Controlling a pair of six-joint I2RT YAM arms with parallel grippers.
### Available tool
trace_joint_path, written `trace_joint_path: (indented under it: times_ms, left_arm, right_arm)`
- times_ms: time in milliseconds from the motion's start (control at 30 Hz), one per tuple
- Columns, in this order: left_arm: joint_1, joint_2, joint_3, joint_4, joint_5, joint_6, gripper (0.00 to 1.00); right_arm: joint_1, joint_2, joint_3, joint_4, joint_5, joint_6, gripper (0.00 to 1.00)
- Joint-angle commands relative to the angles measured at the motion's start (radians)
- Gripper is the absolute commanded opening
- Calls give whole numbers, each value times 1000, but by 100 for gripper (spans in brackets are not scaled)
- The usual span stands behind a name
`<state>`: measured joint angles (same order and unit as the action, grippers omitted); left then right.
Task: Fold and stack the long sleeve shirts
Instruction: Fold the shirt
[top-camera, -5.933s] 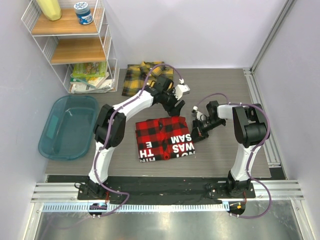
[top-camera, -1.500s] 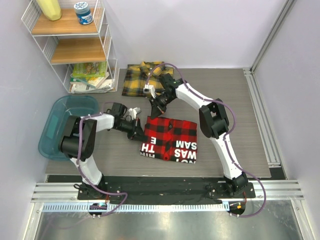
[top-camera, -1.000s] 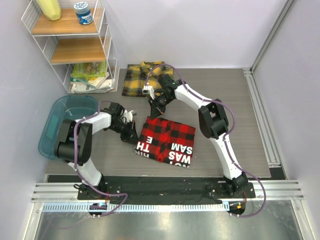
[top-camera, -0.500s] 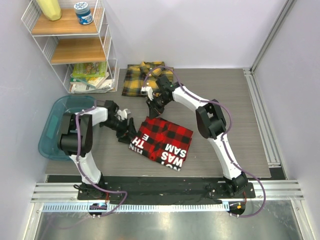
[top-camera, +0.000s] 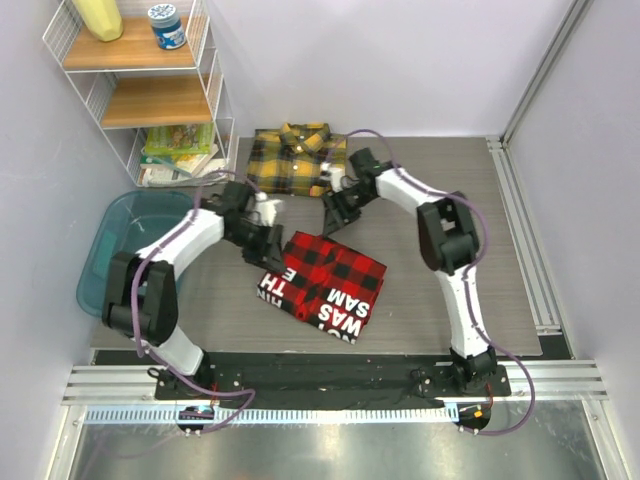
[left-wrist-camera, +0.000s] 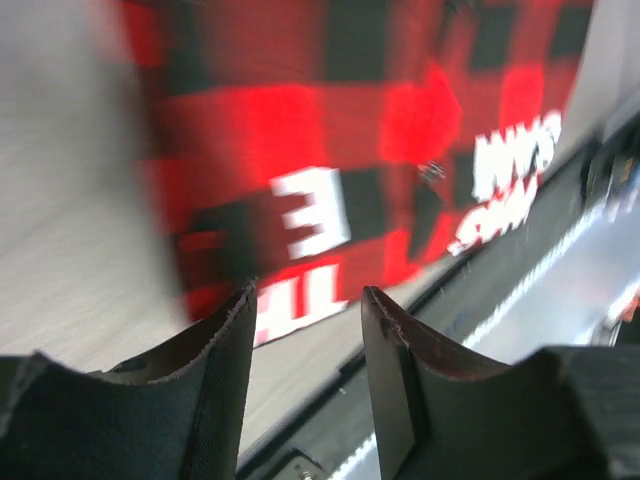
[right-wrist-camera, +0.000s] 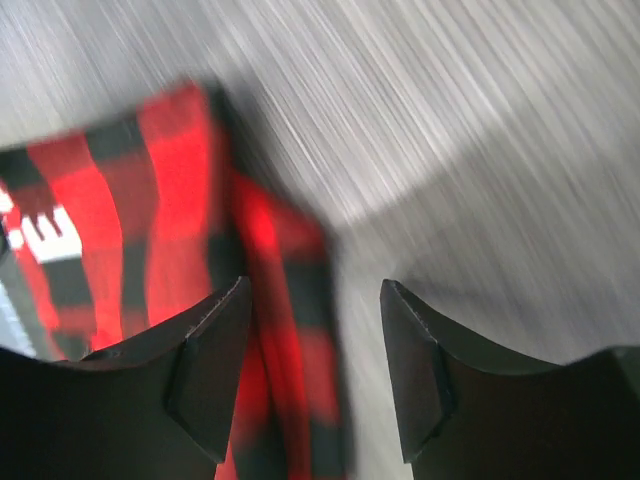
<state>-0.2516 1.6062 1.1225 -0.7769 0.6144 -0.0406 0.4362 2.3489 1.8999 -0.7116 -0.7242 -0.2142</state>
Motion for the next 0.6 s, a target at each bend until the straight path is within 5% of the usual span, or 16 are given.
trace_joint_path:
  times_ms: [0,67,200,267,367,433,567]
  left_arm:
    - [-126,84,-14,-41,-39,-5,47]
    - [-149,191,23,-36,-68,-2,47]
    - [-160,392,257,-44,-137,31,46]
    - [-158,449,347,-48,-166,24,45]
    - [-153,488,431,-38,-180,1,45]
    - [-149,466,424,-22,-177,-1,48]
    - [-118,353,347,50,-113,7,54]
  right_arm:
    - [-82,-175,-218,-6,-78,58,56]
    - [-90,-216,-351,-2,-95,56,49]
    - [-90,-282,-567,23,-155,50,13]
    - [-99,-316,-652,40,-159,55,8]
    - [-146,-361,-661,50,-153,84,13]
    - [-184,-378,-650,50,-159,125,33]
    - [-266,-421,-731,107,-217,258,50]
